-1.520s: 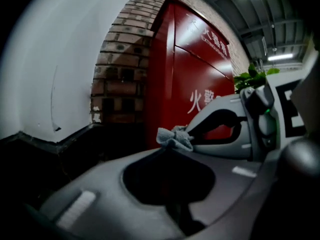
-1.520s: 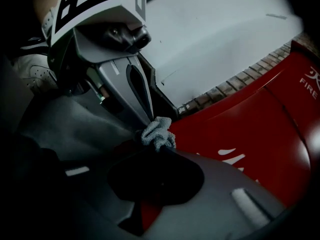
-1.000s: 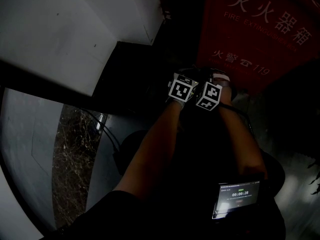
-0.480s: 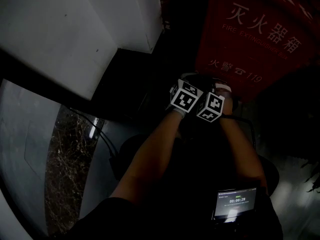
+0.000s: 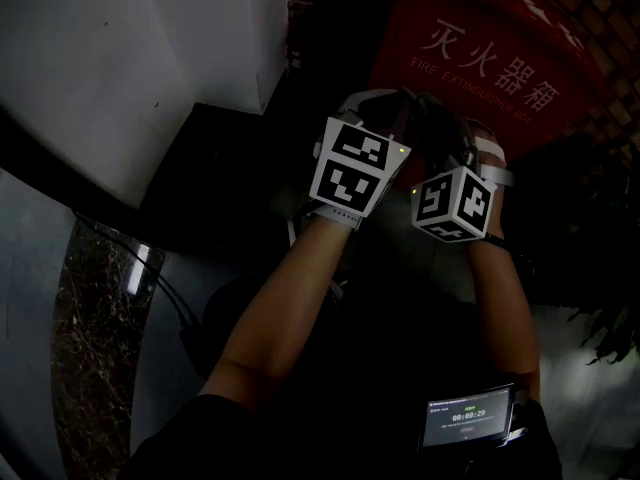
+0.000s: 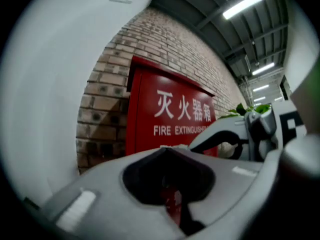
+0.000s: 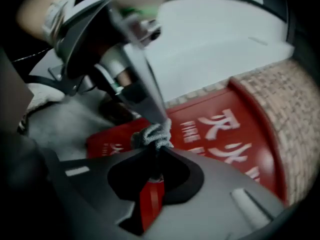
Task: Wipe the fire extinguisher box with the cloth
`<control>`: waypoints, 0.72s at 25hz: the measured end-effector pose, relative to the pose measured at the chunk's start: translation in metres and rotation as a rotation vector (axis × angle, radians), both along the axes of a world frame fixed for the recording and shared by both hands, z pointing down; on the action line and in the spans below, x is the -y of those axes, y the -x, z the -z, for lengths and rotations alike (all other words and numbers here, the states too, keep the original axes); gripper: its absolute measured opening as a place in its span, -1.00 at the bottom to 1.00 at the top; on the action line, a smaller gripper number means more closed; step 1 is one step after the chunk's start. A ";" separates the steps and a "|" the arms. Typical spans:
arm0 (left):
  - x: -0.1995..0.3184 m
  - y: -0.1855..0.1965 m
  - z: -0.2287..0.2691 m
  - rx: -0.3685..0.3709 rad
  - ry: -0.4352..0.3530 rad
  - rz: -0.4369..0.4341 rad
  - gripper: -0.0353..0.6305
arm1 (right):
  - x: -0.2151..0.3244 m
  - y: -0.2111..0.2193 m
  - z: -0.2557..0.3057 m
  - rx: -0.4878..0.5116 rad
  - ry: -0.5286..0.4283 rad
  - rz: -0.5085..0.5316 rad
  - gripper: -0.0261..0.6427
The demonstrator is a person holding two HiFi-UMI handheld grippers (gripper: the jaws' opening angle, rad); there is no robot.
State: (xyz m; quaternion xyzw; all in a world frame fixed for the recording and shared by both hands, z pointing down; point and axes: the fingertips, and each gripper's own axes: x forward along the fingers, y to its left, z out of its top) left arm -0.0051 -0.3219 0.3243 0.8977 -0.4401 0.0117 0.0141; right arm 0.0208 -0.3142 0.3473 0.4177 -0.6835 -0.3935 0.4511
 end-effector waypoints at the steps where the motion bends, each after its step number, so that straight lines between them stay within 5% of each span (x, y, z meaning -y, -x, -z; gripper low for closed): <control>1: 0.001 0.001 0.015 -0.011 -0.026 0.021 -0.89 | 0.002 -0.003 0.023 0.005 -0.040 -0.008 -0.82; 10: -0.007 -0.004 0.080 -0.049 -0.153 0.054 -0.89 | 0.008 -0.002 0.155 -0.041 -0.298 -0.005 -0.82; 18: -0.013 0.000 0.073 -0.057 -0.147 0.047 -0.89 | 0.026 0.005 0.182 -0.074 -0.341 -0.016 -0.82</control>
